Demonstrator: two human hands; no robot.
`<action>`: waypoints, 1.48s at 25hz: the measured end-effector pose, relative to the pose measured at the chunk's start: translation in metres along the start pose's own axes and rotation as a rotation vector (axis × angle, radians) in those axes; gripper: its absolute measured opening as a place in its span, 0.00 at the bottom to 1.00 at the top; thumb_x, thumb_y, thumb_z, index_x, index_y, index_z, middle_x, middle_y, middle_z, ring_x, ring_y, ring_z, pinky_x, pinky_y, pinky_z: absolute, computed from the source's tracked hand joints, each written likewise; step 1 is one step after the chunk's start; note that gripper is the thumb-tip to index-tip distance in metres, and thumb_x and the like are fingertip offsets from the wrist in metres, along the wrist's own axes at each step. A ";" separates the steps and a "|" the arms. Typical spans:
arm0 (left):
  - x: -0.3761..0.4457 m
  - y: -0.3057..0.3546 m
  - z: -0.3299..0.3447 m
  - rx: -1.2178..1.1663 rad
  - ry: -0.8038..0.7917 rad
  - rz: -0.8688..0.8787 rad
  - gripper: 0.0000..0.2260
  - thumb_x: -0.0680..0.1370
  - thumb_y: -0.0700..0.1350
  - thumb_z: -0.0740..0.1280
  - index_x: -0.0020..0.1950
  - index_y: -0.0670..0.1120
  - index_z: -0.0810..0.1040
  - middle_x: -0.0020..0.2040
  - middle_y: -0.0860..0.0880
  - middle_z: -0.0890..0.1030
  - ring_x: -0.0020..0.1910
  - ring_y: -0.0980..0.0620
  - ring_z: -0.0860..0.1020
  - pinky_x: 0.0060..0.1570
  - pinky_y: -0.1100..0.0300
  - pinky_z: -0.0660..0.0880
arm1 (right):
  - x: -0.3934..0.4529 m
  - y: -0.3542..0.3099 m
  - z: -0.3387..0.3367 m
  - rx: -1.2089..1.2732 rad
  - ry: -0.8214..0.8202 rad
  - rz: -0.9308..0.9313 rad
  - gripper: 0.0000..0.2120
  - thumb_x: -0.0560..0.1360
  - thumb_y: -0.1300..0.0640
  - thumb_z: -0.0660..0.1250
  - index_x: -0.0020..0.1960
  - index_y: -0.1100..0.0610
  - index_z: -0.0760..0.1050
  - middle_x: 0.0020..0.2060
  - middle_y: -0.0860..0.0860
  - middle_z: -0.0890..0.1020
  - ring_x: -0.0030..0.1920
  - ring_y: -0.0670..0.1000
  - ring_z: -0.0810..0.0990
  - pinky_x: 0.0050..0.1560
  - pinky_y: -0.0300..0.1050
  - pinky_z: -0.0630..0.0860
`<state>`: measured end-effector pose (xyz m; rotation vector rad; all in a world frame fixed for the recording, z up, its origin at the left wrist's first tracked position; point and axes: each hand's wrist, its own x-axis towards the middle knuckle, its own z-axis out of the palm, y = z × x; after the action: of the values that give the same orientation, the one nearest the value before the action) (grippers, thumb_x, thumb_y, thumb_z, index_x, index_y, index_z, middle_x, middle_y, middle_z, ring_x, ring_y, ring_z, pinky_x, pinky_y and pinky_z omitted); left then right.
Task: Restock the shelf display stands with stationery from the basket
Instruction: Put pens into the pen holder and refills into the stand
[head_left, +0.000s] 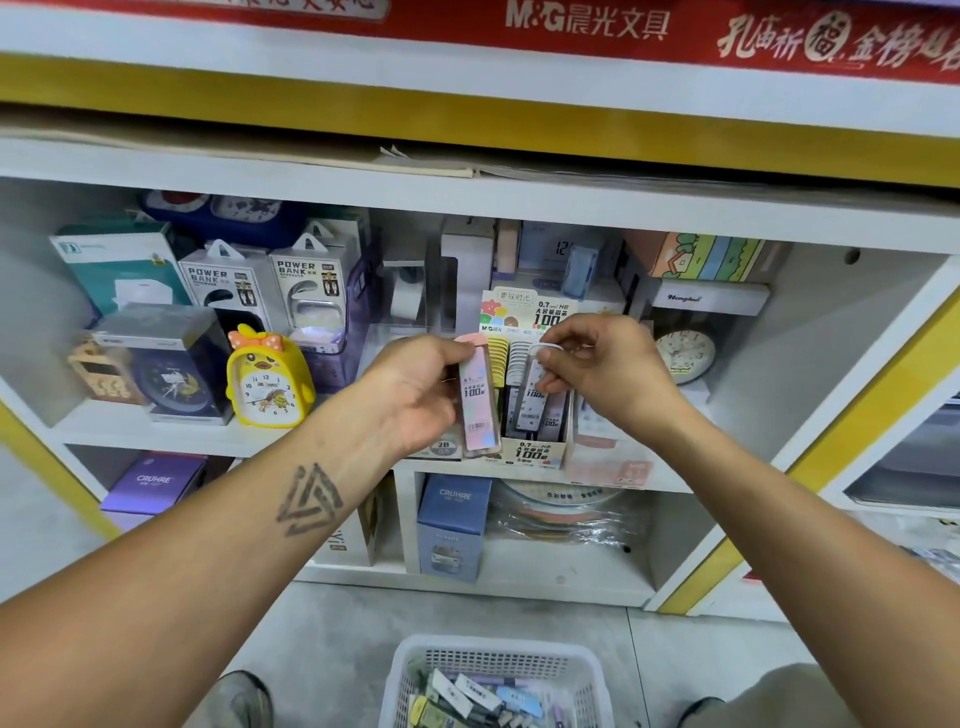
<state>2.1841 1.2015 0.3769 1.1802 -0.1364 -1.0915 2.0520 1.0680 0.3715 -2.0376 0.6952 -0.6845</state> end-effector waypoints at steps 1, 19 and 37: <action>0.000 0.000 -0.001 0.014 0.013 0.012 0.11 0.80 0.35 0.63 0.62 0.38 0.77 0.45 0.41 0.83 0.42 0.45 0.81 0.41 0.50 0.79 | 0.001 0.001 0.003 -0.005 0.022 -0.020 0.03 0.77 0.65 0.71 0.49 0.60 0.79 0.41 0.60 0.84 0.32 0.49 0.86 0.35 0.37 0.81; 0.012 -0.023 0.021 0.443 -0.016 0.395 0.09 0.73 0.32 0.72 0.52 0.40 0.81 0.48 0.42 0.85 0.49 0.44 0.84 0.53 0.53 0.81 | -0.007 -0.007 -0.017 0.134 -0.052 -0.026 0.06 0.74 0.62 0.75 0.49 0.62 0.82 0.35 0.57 0.82 0.30 0.51 0.79 0.34 0.43 0.80; 0.000 -0.040 0.006 1.544 -0.036 0.881 0.22 0.73 0.37 0.60 0.67 0.46 0.74 0.68 0.47 0.74 0.68 0.47 0.70 0.67 0.54 0.69 | -0.022 0.004 -0.023 -0.596 0.032 -0.276 0.09 0.77 0.62 0.67 0.52 0.55 0.85 0.45 0.48 0.85 0.44 0.48 0.81 0.46 0.35 0.72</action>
<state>2.1556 1.1992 0.3478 2.0740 -1.5704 -0.0236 2.0200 1.0687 0.3743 -2.7125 0.6985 -0.7247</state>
